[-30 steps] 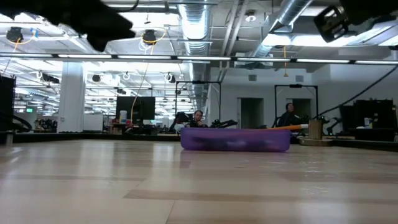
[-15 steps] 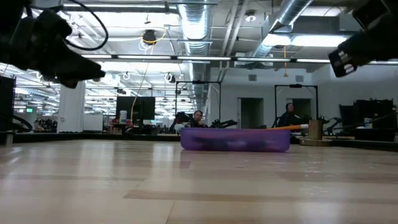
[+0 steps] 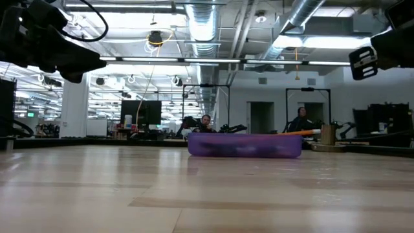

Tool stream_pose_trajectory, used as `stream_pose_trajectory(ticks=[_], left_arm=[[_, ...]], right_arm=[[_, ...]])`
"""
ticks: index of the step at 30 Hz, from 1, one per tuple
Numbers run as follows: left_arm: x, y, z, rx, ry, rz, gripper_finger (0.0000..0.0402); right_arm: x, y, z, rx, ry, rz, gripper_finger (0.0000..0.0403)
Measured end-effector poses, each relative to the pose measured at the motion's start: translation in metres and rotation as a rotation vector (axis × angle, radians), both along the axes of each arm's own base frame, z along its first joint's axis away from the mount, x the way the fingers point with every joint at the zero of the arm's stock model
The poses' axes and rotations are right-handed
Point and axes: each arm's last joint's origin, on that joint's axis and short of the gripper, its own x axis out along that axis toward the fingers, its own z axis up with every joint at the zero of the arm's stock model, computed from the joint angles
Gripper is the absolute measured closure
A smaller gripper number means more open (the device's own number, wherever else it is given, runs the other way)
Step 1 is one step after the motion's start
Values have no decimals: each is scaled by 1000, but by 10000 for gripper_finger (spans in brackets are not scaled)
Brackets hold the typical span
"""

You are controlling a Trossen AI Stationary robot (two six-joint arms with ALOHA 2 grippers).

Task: Pick & place school supplies into a supply box
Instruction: Return to Home Position

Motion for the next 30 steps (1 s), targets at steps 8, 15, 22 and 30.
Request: stream_pose_trajectory(ticks=[8,15,22,30], left_arm=[[0,0,0,-4,1,-2,269],[0,0,0,5,3,-2,269],[0,0,-1,9,4,-1,269],[0,0,-1,9,5,-1,269]], right_arm=[[0,0,0,-2,5,-2,403],[0,0,0,-4,5,-2,403],[0,0,-1,-4,5,-2,403],[0,0,-1,-4,6,-2,403]])
